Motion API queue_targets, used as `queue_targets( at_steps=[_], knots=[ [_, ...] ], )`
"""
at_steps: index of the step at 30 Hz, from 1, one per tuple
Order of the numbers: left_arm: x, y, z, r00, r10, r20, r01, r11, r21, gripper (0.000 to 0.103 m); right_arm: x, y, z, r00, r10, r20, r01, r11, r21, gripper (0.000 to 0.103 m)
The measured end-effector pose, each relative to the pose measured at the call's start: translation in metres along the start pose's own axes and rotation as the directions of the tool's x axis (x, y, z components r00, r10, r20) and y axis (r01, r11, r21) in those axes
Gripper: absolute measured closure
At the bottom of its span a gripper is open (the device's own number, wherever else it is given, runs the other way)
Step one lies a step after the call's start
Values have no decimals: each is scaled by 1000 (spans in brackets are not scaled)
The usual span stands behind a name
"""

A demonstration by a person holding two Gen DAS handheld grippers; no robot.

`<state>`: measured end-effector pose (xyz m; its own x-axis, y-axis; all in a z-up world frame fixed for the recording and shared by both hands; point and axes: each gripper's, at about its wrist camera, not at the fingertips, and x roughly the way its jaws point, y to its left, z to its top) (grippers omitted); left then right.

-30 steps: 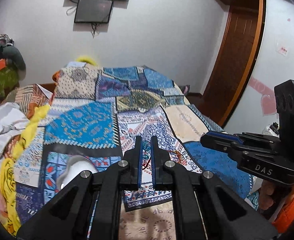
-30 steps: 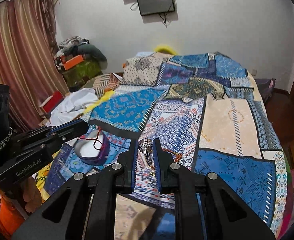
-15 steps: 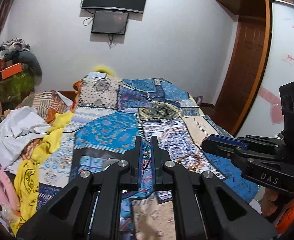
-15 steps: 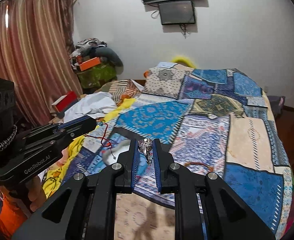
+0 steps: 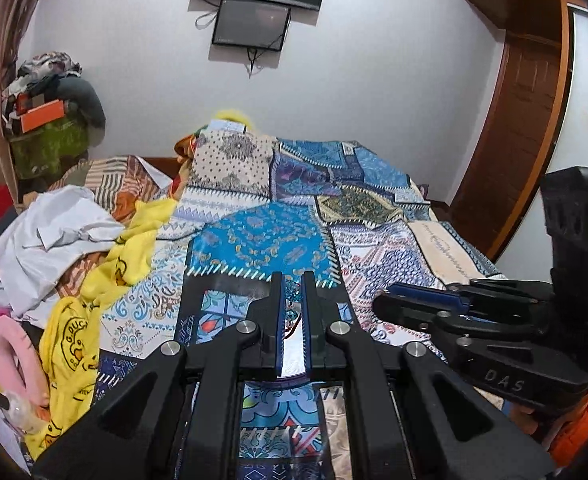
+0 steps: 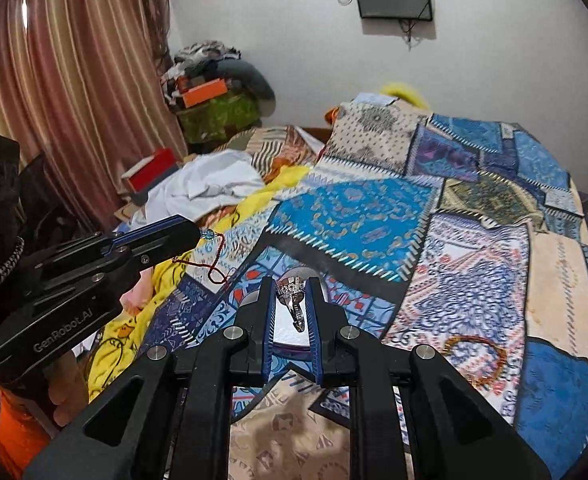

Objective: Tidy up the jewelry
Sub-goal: 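Carry both held pieces to the white heart-shaped box and lower them inside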

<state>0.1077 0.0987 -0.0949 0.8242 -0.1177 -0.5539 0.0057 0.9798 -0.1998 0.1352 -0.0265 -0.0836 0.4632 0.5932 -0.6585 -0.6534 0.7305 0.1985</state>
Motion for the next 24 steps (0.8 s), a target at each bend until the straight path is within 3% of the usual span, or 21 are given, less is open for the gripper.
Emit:
queue_targets(
  at_steps=[11,24],
  knots=[
    [45,17,-16,993,-55,-103,51,998,-37,98,54,-1,-11,992,16,-124,-14,1000,18,90],
    [72,32,-37,979,-87,-186,78,995,-57,97,87,2,-16,981,-2,-194,2,1000,-2,90]
  ],
)
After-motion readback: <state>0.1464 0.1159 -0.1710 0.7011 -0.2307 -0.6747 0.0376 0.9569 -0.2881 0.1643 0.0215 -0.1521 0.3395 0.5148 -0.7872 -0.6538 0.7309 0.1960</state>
